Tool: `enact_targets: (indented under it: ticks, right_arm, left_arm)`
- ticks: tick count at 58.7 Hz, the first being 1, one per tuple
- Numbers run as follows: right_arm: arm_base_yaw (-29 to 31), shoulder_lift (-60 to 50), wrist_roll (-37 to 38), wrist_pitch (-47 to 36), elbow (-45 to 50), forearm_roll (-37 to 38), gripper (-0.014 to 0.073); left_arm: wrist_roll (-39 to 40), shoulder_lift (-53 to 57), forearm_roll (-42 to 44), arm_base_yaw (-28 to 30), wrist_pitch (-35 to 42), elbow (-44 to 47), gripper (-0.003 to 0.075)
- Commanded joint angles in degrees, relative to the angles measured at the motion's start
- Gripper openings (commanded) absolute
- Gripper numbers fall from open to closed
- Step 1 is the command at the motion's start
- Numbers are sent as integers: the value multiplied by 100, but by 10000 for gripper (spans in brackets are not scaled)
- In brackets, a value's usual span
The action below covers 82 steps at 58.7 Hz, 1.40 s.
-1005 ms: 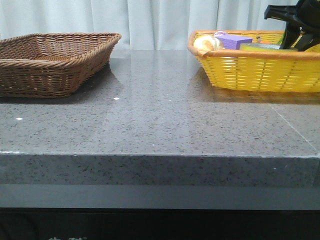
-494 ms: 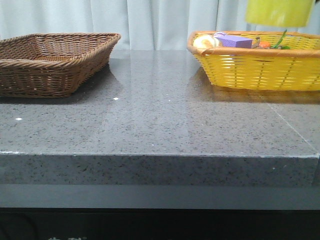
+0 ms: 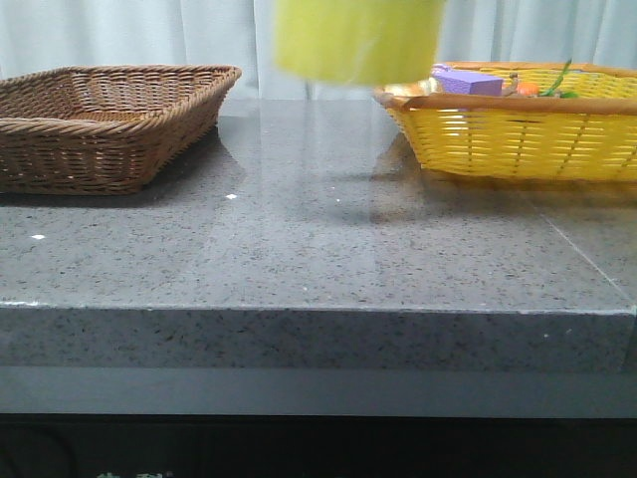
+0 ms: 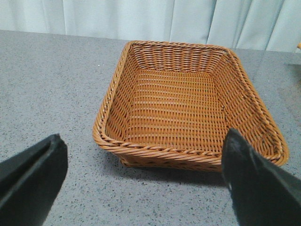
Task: Transfer tape with both arms
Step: 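Lift the tape roll with the right gripper and carry it toward the table center, then set the tape roll on the table and open the right gripper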
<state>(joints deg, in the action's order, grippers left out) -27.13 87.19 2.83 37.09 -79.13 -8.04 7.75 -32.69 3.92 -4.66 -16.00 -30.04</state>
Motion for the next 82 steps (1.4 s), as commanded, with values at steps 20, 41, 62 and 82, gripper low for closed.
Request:
enact_targets:
  ticks: [20, 41, 62, 82]
  right_arm:
    - [-606, 681, -49, -855, 232, -145, 21]
    - [-610, 443, -49, -942, 215, -163, 265]
    - [-366, -680, -49, -1008, 215, -139, 202]
    - [732, -1545, -49, -1051, 520, -106, -91]
  left_arm:
    - [35, -40, -1, 4, 426, -221, 638]
    - [35, -40, -1, 4, 414, -221, 638]
    - [35, -40, -1, 4, 414, -221, 638]
    - [35, -40, -1, 4, 414, -221, 638]
